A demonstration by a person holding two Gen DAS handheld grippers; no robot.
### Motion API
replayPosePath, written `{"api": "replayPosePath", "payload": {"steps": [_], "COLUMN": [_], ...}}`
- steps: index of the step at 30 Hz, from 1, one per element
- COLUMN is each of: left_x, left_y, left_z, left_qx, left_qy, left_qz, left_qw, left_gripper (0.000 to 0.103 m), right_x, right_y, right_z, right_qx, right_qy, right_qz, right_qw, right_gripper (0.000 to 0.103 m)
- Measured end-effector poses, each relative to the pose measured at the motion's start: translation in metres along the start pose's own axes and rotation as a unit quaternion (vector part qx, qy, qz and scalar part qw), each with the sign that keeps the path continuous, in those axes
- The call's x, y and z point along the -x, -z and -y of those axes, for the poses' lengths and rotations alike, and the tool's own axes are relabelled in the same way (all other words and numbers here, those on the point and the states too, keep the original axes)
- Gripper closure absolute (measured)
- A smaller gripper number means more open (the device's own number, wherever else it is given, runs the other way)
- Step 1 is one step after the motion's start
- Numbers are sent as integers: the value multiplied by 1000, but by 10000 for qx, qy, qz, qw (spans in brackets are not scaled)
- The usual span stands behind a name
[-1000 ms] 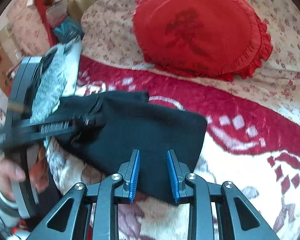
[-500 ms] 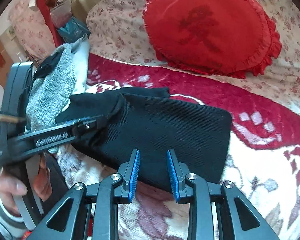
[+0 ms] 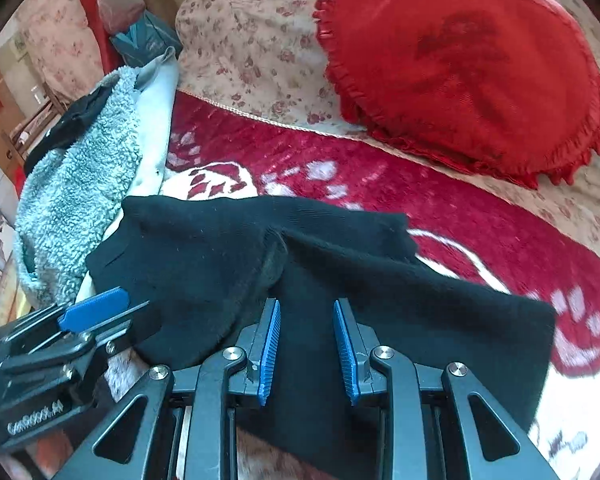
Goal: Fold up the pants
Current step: 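Open the left gripper and pull both grippers back from the pants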
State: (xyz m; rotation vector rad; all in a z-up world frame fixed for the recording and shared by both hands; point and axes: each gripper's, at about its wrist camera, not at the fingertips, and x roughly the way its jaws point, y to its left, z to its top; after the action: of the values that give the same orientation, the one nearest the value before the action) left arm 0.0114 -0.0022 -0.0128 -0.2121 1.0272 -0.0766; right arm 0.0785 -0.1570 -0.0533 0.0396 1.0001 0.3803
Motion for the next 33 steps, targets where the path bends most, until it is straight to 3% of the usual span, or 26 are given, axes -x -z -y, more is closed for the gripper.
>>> {"api": "replayPosePath", "payload": {"steps": [6, 14, 21, 26, 30, 33], "left_x": [0, 13, 22, 24, 24, 25], "left_y": [1, 9, 16, 19, 19, 17], "left_z": [-10, -9, -11, -24, -36, -49], "left_qx": [104, -2, 29, 235, 375, 547], "left_qy": [-76, -359, -442, -404, -478, -488], "left_qz": [-12, 213, 250, 142, 140, 141], "left_qw": [9999, 9991, 9987, 9988, 9981, 9972], "left_gripper": [55, 55, 55, 55, 43, 43], "right_x": [-12, 22, 4, 15, 11, 2], "right_y": [-17, 1, 21, 6, -8, -17], "right_z": [-15, -19, -22, -31, -47, -59], "right_qx": [177, 287, 439, 422, 642, 699], "right_qy": [-17, 60, 168, -70, -35, -128], "right_qz": [11, 202, -182, -3, 53, 21], "right_qw": [9998, 9994, 9987, 9991, 9979, 9975], "right_gripper": [76, 76, 76, 76, 76, 76]}}
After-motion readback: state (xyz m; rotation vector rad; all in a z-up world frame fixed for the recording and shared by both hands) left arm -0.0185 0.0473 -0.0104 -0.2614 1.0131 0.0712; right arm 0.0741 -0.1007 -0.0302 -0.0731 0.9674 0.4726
